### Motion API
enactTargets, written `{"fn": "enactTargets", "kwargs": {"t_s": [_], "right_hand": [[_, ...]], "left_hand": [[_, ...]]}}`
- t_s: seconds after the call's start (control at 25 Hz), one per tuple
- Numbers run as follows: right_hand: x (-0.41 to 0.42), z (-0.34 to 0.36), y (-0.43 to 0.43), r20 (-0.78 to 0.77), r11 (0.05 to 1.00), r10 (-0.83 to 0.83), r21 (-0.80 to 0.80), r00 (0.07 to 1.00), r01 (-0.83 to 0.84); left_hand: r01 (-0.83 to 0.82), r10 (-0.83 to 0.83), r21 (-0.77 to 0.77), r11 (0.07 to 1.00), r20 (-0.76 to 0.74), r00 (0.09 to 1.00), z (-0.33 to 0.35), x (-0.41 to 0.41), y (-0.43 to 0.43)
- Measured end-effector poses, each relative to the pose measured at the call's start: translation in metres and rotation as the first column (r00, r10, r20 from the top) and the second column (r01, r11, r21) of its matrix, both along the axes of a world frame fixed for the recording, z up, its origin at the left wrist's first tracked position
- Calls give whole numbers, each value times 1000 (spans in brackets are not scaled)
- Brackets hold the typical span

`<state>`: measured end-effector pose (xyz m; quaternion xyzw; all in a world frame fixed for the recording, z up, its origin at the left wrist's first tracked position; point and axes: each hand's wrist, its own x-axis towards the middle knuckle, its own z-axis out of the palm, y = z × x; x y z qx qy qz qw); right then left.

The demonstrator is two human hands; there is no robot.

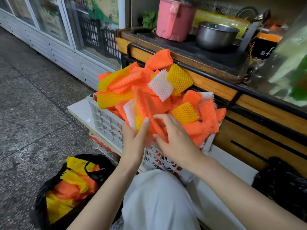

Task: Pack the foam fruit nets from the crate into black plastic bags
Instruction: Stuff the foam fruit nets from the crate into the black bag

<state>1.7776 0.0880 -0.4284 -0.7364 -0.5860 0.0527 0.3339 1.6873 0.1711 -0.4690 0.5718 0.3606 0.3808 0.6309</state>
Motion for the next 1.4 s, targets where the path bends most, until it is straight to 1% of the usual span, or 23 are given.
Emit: {"fn": "enactTargets", "kwargs": {"t_s": [0.08, 0.16, 0.24, 0.28, 0.36, 0.4, 0.48, 0.52, 0.6, 0.68, 0.76, 0.8, 0.88, 0.96, 1.0, 1.04, 1.08, 1.12, 1.2, 1.24, 1.28, 1.32, 1.4], "right_hand": [[-3, 3, -3, -54, 996, 91, -21, 994, -92], [-5, 6, -8, -191, 985, 158, -43, 969, -169], [1, 7, -12, -321, 979, 172, -48, 931, -197], [9, 4, -11, -331, 981, 153, -62, 931, -183], [35, -10, -7, -208, 979, 71, -173, 976, -108], [51, -20, -3, -112, 958, 37, -279, 993, -67], [76, -40, 7, 41, 882, 46, -470, 998, -21], [83, -50, 14, 88, 860, 70, -510, 994, -15], [88, -65, 28, 138, 856, 79, -517, 987, 4], [88, -72, 43, 157, 888, 58, -459, 986, 21], [86, -68, 54, 162, 937, 10, -346, 987, 48], [86, -61, 57, 173, 960, -22, -270, 985, 69], [86, -41, 56, 225, 993, -90, -52, 970, 105], [90, -21, 48, 287, 984, -141, 146, 948, 102], [94, -15, 41, 326, 978, -162, 180, 932, 107], [101, -13, 34, 380, 981, -171, 148, 909, 123], [108, -16, 28, 445, 987, -157, 45, 882, 153], [113, -23, 20, 506, 972, -118, -116, 855, 203], [117, -42, 6, 548, 863, -4, -421, 837, 280], [117, -49, 0, 526, 808, 24, -511, 850, 293], [118, -54, -3, 506, 784, 18, -543, 862, 302], [120, -56, -4, 505, 785, -3, -534, 863, 315], [127, -55, -2, 542, 804, -66, -468, 838, 366]], "left_hand": [[7, -7, 0, 1000, 2, 1000, 0, -9, 5], [-31, 31, 39, 999, -5, 1000, -2, -16, 13], [-118, 119, 45, 992, -3, 993, -3, -23, 20], [-165, 166, 29, 986, -9, 986, -4, -25, 22], [-239, 239, 8, 971, -23, 971, -5, -29, 26], [-259, 259, 15, 966, -26, 966, -5, -30, 27], [-270, 271, 26, 962, -33, 962, -5, -31, 27], [-267, 268, 27, 963, -35, 963, -6, -31, 28], [-256, 257, 28, 966, -37, 966, -7, -31, 27], [-251, 252, 37, 967, -32, 967, -9, -33, 28], [-251, 253, 43, 967, -35, 967, -9, -34, 29], [-249, 250, 42, 968, -37, 967, -10, -34, 30], [-238, 238, 31, 971, -34, 971, -11, -32, 30], [-220, 221, 33, 975, -38, 975, -12, -28, 28], [-208, 210, 38, 977, -44, 977, -11, -26, 26], [-198, 200, 41, 979, -45, 979, -11, -24, 23], [-191, 193, 41, 981, -44, 980, -11, -22, 21], [-182, 184, 42, 982, -47, 982, -11, -20, 19], [-162, 164, 43, 986, -60, 985, -13, -17, 15], [-154, 156, 38, 987, -61, 986, -13, -16, 13], [-149, 150, 32, 988, -57, 987, -15, -16, 11], [-147, 149, 28, 989, -55, 987, -16, -16, 9], [-147, 148, 24, 989, -54, 987, -19, -18, 4]]}}
